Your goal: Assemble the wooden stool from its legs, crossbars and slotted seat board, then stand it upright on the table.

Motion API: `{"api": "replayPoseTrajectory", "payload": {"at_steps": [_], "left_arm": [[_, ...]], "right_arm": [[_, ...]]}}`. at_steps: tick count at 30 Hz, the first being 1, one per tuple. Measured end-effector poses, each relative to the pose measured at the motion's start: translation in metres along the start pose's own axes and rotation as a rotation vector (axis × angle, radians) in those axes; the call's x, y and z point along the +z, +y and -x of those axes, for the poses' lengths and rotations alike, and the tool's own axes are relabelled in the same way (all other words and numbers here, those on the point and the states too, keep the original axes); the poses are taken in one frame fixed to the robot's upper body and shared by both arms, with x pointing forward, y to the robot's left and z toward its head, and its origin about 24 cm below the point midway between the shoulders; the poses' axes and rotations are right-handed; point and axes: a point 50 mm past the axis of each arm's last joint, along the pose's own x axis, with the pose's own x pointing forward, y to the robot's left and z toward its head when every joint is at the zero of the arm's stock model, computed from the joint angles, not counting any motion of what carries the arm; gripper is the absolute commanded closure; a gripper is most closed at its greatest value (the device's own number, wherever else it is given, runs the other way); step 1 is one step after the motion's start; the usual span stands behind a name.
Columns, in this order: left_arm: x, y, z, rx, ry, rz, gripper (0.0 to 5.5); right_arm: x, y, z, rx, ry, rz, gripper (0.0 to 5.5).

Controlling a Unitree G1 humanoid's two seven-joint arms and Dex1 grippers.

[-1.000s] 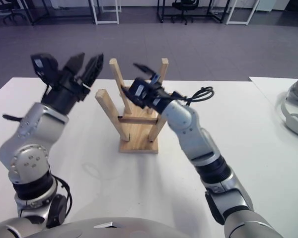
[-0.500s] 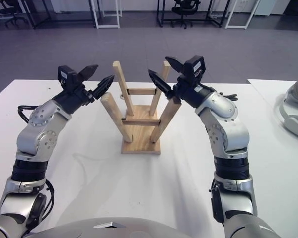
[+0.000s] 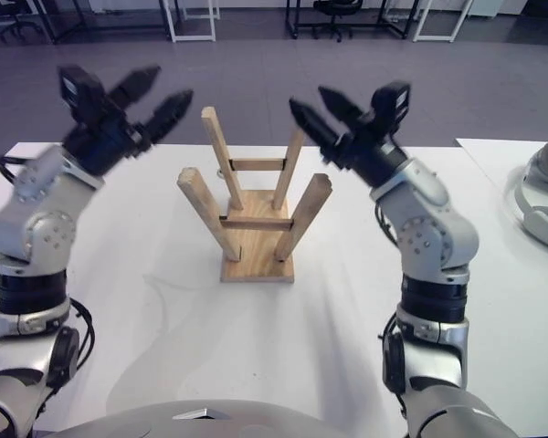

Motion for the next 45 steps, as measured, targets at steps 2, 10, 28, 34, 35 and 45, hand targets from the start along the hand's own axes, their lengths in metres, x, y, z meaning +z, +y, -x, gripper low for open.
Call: {"api": "replayPoseTrajectory", "payload": {"at_steps": [2, 10, 28, 34, 35, 45], "left_arm": [[-0.022, -0.002, 0.006, 0.022, 0.022, 0.059, 1.73], [-0.017, 0.015, 0.019, 0.084, 0.052, 0.044, 1.73], [-0.089, 0.016, 0.191, -0.156, 0.966, -0.151, 1.73], [-0.100, -0.012, 0.186, -0.291, 1.024, -0.130, 1.73], [-0.102, -0.013, 0.182, -0.298, 1.019, -0.137, 1.73], [-0.139, 0.026, 0.115, 0.080, 0.902, -0.292, 1.73]], "right_arm": [[-0.007, 0.003, 0.003, 0.005, 0.028, 0.067, 1.80], [-0.008, 0.007, 0.006, -0.025, -0.107, -0.101, 1.80], [-0.127, 0.067, 0.098, 0.423, 0.621, -0.208, 1.80], [-0.127, 0.001, 0.133, 0.118, 0.706, -0.095, 1.80], [-0.128, -0.012, 0.128, 0.058, 0.695, -0.056, 1.80], [-0.167, -0.024, 0.088, 0.058, 0.667, 0.154, 1.80]]}}
